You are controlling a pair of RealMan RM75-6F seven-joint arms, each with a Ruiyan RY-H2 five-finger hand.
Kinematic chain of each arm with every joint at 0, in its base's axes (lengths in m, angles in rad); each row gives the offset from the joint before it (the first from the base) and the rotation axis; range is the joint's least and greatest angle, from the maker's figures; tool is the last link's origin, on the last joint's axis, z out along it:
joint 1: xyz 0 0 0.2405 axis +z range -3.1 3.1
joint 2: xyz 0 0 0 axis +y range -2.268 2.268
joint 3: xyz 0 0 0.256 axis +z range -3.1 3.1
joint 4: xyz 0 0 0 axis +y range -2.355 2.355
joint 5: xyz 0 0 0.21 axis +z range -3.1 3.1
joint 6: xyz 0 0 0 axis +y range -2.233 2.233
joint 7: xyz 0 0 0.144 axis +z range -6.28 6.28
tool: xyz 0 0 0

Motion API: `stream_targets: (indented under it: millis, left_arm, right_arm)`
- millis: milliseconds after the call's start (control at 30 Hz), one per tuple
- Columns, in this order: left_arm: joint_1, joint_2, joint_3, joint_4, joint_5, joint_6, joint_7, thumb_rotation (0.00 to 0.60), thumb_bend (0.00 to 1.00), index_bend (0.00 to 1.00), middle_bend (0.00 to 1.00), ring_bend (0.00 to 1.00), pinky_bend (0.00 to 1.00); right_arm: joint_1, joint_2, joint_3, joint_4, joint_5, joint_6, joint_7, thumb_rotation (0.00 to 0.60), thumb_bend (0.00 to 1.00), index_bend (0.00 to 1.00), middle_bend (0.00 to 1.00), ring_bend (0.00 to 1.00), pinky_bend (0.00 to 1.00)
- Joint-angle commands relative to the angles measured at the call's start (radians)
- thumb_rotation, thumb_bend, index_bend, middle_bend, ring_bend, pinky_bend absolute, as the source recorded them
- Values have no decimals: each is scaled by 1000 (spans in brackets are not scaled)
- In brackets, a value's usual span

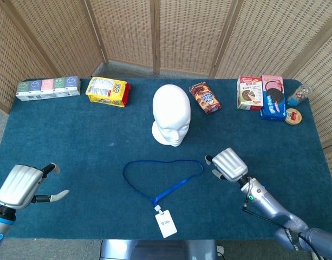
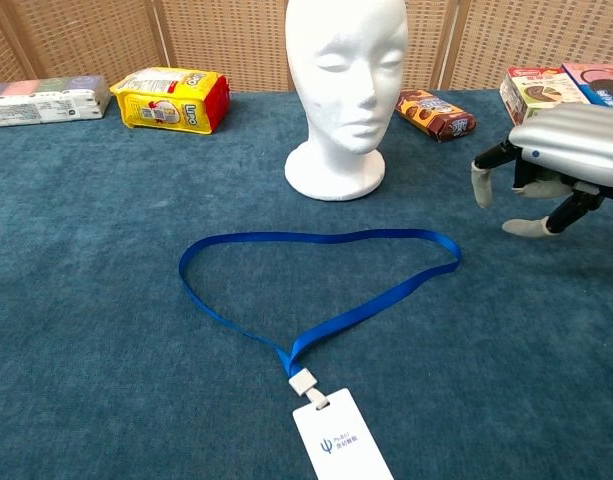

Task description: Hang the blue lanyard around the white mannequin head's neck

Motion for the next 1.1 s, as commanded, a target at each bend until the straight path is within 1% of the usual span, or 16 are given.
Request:
stream_targets:
  millis: [33, 333, 667, 1100]
  left_arm:
    - [-1, 2, 2, -2, -3, -4, 1, 119, 88, 438, 948, 991, 895]
    - [-2, -1, 12, 3, -16, -12, -9, 123, 89, 438, 948, 992, 895]
    - [-1, -7, 19, 10, -24, -14, -20, 120, 88, 438, 948, 991, 895]
    - [1, -8, 26, 22, -27, -11, -36, 119, 89, 438, 949, 991, 895]
  right_arm:
    - [5, -5, -4, 3, 1, -6, -7, 600, 346, 475, 1000, 1000, 1000]
    - [44, -38, -29, 41, -5, -61, -60, 600, 345, 475, 1000, 1000, 1000]
    - [63, -65, -37, 73, 13, -83, -72, 600, 343, 475, 1000, 1000, 1000]
    - [79, -85, -48, 85, 32, -105, -97, 600, 341, 476, 1000, 1000, 1000]
